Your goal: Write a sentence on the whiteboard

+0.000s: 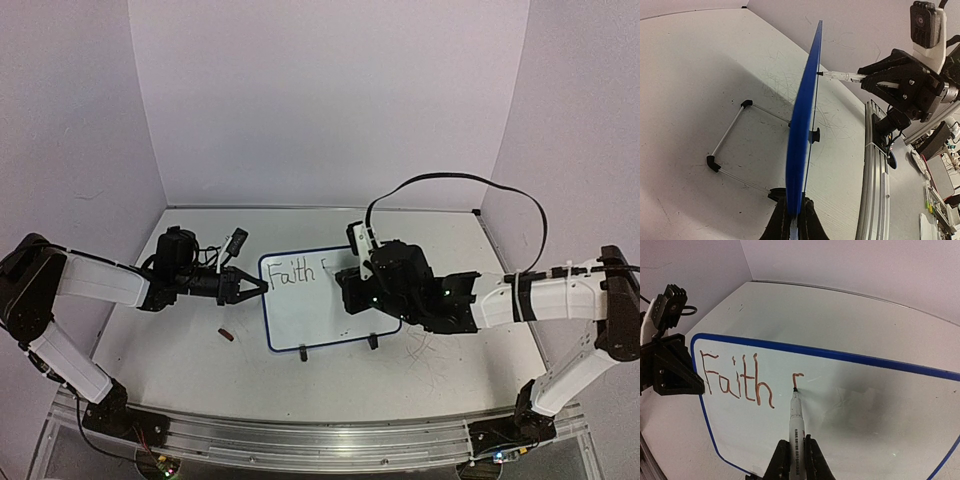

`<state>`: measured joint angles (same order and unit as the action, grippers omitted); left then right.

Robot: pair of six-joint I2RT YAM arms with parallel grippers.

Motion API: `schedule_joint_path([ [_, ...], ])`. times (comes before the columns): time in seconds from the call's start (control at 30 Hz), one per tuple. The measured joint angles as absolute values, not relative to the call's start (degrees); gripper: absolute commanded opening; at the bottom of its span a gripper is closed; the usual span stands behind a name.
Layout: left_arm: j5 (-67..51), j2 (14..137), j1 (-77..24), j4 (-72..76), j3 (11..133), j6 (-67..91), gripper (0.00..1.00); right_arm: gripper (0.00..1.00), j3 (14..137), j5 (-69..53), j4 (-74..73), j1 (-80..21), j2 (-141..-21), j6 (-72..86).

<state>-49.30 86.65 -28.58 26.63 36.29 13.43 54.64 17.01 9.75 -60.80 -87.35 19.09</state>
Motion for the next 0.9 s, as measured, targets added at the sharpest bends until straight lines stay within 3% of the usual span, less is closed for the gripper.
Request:
schedule_joint_path([
  [0.9,-49.3,86.7,-28.6,26.4,36.3,13.3,0.0,0.0,50.3,12.7,12.5,-61.3,-82.6,21.0],
])
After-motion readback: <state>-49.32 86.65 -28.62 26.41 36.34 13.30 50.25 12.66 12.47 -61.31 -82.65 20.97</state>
